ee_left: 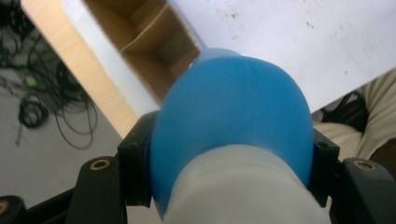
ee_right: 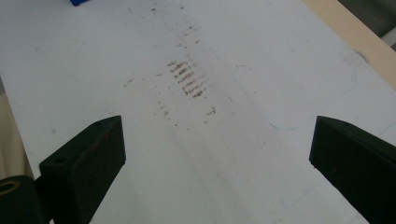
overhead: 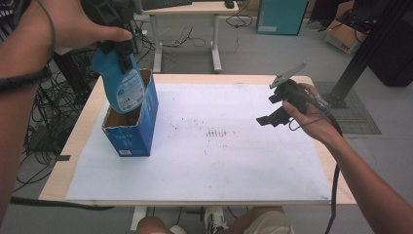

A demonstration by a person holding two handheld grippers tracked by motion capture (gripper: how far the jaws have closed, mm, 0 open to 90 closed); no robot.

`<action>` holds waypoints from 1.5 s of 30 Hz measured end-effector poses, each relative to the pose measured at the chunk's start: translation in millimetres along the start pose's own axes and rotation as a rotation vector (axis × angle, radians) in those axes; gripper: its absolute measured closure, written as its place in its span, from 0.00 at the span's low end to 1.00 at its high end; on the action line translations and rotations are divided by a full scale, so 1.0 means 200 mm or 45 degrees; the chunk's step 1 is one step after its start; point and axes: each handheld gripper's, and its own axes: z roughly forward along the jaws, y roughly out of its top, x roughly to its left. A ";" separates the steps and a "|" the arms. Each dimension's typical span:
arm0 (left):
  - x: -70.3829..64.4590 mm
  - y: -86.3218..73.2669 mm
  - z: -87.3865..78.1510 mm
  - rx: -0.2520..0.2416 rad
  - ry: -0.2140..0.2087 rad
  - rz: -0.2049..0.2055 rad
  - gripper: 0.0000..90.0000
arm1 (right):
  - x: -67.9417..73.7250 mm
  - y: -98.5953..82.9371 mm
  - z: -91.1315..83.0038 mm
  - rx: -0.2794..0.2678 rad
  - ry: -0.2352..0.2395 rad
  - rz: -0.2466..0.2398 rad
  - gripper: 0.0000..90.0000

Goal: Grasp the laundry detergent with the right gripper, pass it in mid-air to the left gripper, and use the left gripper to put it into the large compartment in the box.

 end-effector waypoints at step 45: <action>0.33 -0.07 -0.12 -0.121 -0.043 -0.835 0.41 | 0.00 0.07 -0.11 0.110 -0.061 -0.105 0.05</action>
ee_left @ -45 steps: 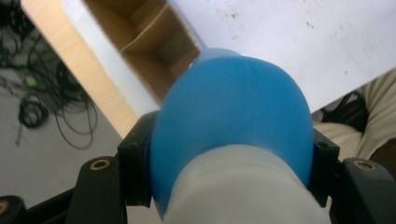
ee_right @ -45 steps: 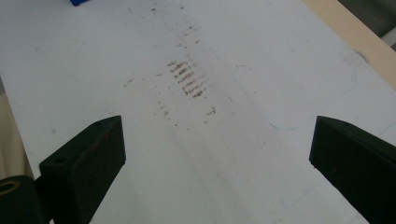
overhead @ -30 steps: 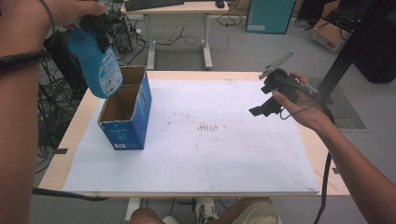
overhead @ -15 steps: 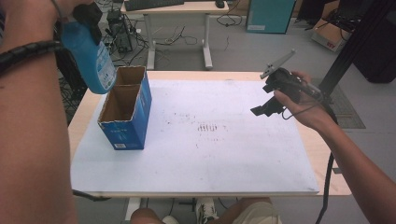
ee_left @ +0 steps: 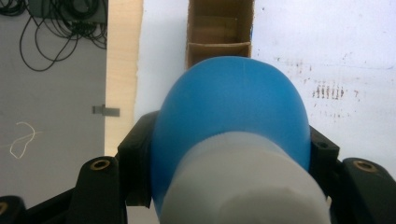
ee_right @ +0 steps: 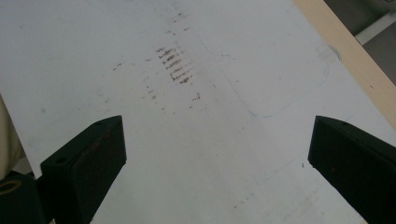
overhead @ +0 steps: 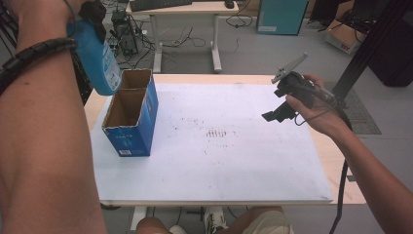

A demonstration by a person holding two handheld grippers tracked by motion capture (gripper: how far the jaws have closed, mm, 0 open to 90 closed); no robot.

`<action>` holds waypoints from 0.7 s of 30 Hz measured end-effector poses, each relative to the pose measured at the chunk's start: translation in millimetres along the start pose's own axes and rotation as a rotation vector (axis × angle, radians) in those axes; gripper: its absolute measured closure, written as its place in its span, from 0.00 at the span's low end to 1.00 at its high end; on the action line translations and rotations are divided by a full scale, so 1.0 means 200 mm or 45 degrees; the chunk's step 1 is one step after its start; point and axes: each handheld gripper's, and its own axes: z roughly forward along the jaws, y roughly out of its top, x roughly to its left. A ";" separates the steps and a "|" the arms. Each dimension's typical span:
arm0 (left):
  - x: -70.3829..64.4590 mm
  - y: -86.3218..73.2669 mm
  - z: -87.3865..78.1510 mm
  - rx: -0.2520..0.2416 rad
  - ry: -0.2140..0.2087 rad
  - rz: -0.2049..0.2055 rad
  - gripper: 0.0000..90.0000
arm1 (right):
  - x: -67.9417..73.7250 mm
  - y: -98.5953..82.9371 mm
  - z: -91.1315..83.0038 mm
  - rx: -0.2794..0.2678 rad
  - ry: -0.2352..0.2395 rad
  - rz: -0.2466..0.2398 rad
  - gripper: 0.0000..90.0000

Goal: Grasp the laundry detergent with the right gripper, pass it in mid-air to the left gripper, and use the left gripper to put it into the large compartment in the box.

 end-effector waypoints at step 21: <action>0.02 0.03 0.07 -0.012 0.003 -0.006 0.41 | -0.01 -0.01 0.00 -0.002 -0.006 0.040 0.05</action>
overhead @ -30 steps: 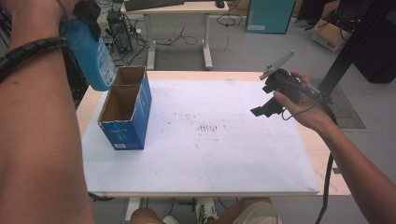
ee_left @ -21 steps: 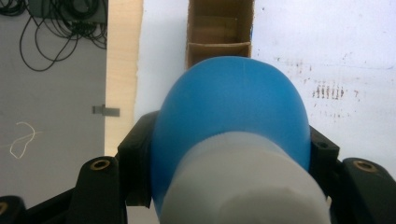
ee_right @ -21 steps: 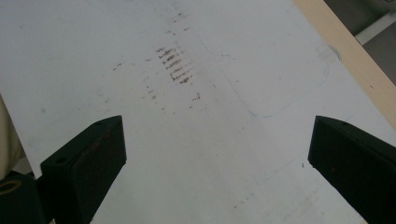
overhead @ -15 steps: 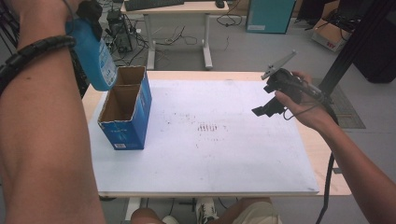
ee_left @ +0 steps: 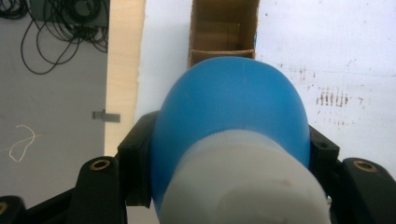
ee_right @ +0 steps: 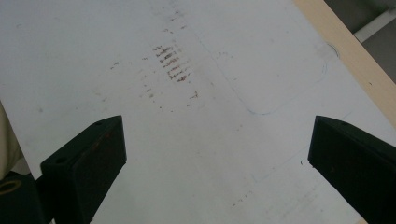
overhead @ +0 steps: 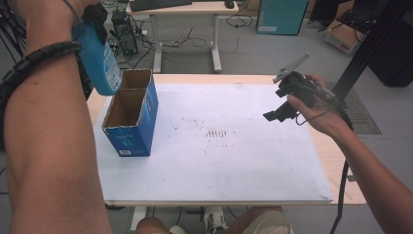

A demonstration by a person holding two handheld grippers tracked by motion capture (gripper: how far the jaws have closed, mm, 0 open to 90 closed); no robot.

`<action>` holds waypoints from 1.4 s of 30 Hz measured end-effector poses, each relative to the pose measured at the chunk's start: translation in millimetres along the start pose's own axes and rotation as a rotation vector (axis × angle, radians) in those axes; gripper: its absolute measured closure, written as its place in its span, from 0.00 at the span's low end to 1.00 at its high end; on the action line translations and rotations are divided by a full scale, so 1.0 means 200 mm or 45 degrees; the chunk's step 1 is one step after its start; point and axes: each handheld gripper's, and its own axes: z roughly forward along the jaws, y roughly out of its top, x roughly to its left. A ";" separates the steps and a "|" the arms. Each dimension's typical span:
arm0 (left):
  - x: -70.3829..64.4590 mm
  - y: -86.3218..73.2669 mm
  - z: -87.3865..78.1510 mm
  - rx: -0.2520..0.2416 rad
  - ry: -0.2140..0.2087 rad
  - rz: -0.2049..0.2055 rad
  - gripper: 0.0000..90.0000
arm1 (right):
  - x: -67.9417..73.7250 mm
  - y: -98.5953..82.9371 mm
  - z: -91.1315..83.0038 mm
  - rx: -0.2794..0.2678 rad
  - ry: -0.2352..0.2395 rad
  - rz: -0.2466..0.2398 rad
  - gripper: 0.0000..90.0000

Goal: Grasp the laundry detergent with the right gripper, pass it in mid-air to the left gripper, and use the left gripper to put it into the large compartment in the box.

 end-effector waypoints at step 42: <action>-0.03 -0.02 0.62 0.004 -0.022 0.072 0.41 | -0.02 -0.04 0.01 0.034 -0.025 -0.015 0.05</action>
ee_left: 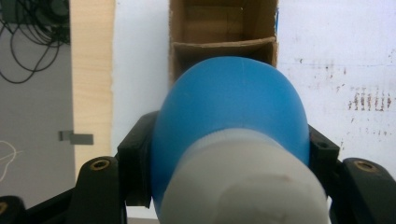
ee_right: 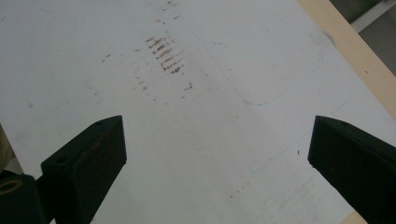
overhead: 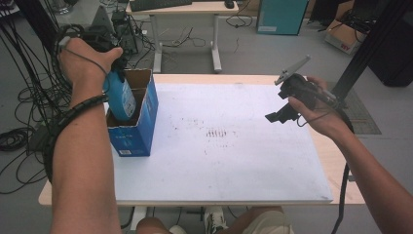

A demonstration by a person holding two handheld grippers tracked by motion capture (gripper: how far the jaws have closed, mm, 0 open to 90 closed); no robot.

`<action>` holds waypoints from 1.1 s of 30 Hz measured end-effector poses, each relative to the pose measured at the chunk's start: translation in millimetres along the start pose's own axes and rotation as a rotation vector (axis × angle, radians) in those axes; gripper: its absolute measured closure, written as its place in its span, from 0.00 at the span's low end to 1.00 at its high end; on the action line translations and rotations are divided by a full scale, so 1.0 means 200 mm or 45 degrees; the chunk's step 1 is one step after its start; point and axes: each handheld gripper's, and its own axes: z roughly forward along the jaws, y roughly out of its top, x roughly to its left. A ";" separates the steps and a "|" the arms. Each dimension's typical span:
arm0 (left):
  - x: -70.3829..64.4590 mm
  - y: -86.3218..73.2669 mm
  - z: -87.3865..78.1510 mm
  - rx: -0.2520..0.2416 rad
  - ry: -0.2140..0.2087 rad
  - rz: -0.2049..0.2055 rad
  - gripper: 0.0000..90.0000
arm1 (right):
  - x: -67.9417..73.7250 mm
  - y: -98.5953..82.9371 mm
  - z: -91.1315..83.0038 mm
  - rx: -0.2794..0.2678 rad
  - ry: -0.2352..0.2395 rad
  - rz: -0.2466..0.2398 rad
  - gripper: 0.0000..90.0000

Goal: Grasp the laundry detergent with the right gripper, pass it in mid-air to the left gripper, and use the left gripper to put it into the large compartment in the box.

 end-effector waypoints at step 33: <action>-0.07 -0.04 0.50 0.050 0.002 0.047 0.41 | -0.03 -0.06 0.08 0.012 0.003 0.026 0.05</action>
